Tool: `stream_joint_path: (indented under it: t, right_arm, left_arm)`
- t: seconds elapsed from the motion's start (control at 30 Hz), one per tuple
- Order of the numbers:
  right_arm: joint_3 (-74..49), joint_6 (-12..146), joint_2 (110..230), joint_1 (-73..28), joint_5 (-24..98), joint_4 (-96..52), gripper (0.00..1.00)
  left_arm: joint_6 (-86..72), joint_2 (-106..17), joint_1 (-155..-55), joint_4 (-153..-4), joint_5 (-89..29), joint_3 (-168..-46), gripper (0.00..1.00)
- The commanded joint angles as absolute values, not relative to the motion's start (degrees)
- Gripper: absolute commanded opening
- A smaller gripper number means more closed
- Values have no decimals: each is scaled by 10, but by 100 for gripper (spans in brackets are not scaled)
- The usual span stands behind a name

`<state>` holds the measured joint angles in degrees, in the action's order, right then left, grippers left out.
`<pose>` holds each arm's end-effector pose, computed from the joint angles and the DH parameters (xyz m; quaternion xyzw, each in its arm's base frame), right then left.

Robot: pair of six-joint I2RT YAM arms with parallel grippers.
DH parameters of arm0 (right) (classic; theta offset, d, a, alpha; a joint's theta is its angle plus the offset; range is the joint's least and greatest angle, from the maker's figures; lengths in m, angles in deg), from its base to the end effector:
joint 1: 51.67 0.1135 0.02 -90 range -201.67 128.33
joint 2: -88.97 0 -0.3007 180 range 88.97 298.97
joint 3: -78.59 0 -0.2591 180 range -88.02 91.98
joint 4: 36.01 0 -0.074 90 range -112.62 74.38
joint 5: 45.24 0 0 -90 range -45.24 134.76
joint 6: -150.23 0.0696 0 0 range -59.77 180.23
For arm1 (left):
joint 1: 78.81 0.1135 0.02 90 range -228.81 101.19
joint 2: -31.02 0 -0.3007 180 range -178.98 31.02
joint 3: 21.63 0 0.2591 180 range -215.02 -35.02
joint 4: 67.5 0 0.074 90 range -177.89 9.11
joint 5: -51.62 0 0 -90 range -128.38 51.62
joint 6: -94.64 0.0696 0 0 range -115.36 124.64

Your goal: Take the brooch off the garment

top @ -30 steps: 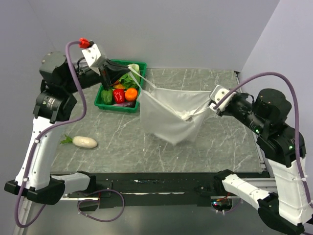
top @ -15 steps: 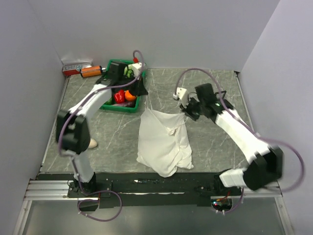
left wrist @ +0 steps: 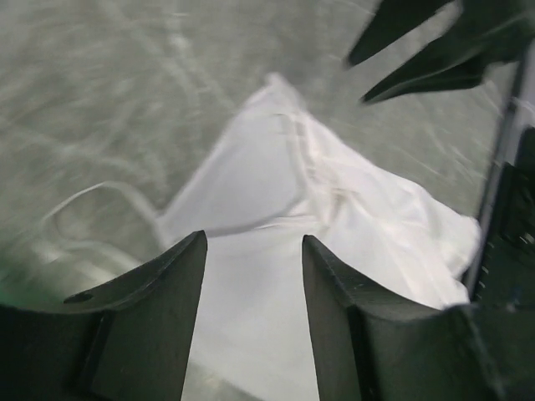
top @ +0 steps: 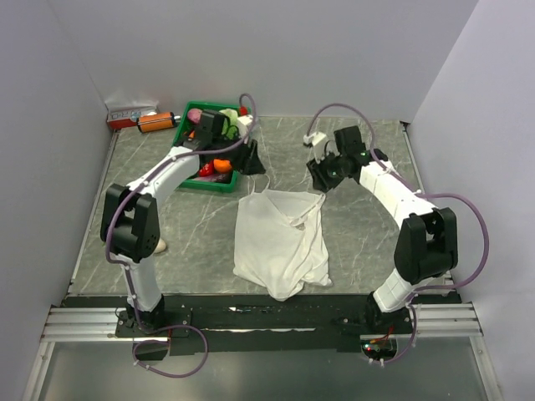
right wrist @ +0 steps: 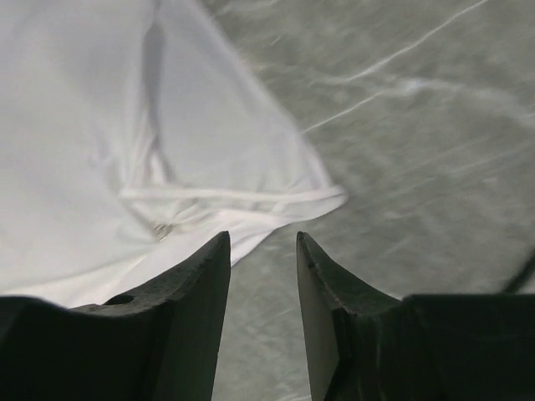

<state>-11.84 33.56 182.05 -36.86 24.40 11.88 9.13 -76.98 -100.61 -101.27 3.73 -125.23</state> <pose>0.3628 0.1210 0.2891 -0.3836 0.8481 0.1323 0.3408 0.4191 -0.2179 0.3020 0.3438 0.7817 -0.3808 0.3546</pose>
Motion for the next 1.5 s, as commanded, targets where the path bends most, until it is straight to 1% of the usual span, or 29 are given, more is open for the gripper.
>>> stream_joint_path:
  t: [0.0,0.1,0.17,0.23,0.33,0.4,0.53,0.6,0.7,0.73,0.8,0.83,0.9,1.0,1.23,1.27,1.37,1.4,1.47]
  right_arm:
    - [-163,373,1824,-359,165,202,44]
    - [-187,433,1835,-359,153,200,45]
    - [-198,463,1842,-359,137,197,48]
    - [-203,477,1853,-356,137,193,49]
    - [-203,481,1878,-349,142,188,50]
    - [-198,486,1899,-344,148,186,49]
    - [-193,511,1931,-343,176,185,46]
    - [-196,517,1938,-337,201,182,45]
    - [-198,515,1947,-335,219,183,33]
    - [-195,515,1949,-335,225,189,24]
    - [-191,505,1944,-336,240,196,18]
    - [-189,501,1943,-339,244,199,12]
    - [-191,492,1933,-354,245,212,6]
    - [-203,478,1920,-371,248,225,1]
    - [-219,462,1901,-414,250,243,0]
    - [-218,461,1903,-422,221,245,1]
    - [-211,456,1896,-424,182,251,12]
    - [-203,453,1893,-424,174,254,18]
    - [-195,445,1874,-424,166,255,22]
  left_arm:
    - [114,-785,-1047,-1018,160,-1220,55]
    - [89,-816,-1058,-987,187,-1216,55]
    - [79,-839,-1069,-981,201,-1221,58]
    - [74,-856,-1081,-969,206,-1229,61]
    - [53,-880,-1089,-938,204,-1227,61]
    - [26,-896,-1090,-929,209,-1230,60]
    - [-3,-938,-1091,-913,226,-1231,54]
    - [-8,-947,-1092,-906,230,-1232,53]
    - [-14,-961,-1092,-897,225,-1236,52]
    - [-13,-967,-1092,-898,220,-1239,50]
    - [-5,-972,-1092,-906,199,-1245,49]
    - [1,-974,-1091,-908,191,-1245,48]
    - [8,-976,-1089,-909,173,-1243,46]
    - [7,-975,-1083,-912,173,-1241,45]
    - [-15,-976,-1075,-917,173,-1252,44]
    - [-19,-976,-1075,-916,175,-1255,44]
    - [-20,-972,-1075,-919,197,-1267,47]
    - [-24,-962,-1075,-914,211,-1268,49]
    - [-30,-946,-1075,-889,216,-1263,51]
